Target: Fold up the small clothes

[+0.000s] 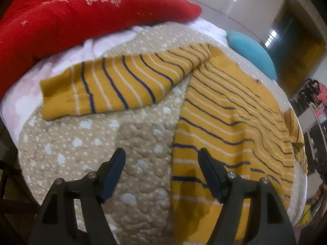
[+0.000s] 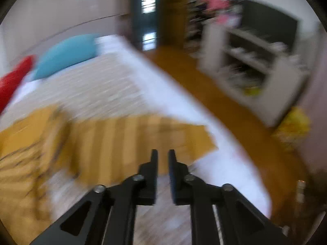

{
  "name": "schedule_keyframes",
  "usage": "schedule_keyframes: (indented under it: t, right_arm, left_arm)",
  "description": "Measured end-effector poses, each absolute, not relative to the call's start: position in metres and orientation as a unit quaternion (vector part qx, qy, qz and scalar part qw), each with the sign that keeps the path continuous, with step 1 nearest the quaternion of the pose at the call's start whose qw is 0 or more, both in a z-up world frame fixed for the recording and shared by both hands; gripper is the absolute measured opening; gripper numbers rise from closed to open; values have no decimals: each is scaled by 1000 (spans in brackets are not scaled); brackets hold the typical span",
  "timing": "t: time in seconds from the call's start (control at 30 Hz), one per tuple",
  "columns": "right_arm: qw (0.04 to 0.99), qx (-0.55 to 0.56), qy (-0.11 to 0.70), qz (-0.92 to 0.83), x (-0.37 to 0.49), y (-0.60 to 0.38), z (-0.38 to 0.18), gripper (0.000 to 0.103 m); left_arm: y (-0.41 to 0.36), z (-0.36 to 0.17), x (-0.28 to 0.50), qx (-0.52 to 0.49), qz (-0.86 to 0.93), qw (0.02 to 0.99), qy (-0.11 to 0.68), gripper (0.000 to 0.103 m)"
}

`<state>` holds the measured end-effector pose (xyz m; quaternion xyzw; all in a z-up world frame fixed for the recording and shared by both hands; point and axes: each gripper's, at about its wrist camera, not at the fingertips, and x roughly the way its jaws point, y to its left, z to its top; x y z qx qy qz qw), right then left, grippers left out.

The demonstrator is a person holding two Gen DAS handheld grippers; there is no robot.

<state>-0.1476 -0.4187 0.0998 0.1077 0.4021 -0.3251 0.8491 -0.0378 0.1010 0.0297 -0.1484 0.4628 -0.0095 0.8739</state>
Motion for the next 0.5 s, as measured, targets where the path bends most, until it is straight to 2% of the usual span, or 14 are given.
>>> schedule_keyframes:
  t: [0.03,0.1,0.2,0.37,0.4,0.43,0.47,0.5]
  right_arm:
    - [861,127,408,-276,-157,-411,96,38]
    - [872,177,428,-159,-170,-383,81,46]
    - [854,223,469,-25,-188,-337,50,46]
    - [842,224,488,46,-229,-273,15,46]
    - [844,224,485,52,-229,-265,12,48]
    - [847,225,478,53,-236,-256,9,48]
    - [850,224,474,48,-247,-246,7,48]
    - [854,216,471,35,-248,-243,4,45]
  left_arm:
    - [99,26,-36,-149,-16,871,468,74]
    - [95,20,-34,-146,-24,869,473,79]
    - [89,18,-37,-142,-40,872,466,83]
    - [80,15,-48,-157,-75,867,467,80]
    - [77,14,-50,-152,-73,868,467,70]
    - [73,14,-52,-144,-68,868,470,53]
    - [71,13,-52,-139,-66,867,474,40]
    - [69,13,-52,-139,-63,864,479,17]
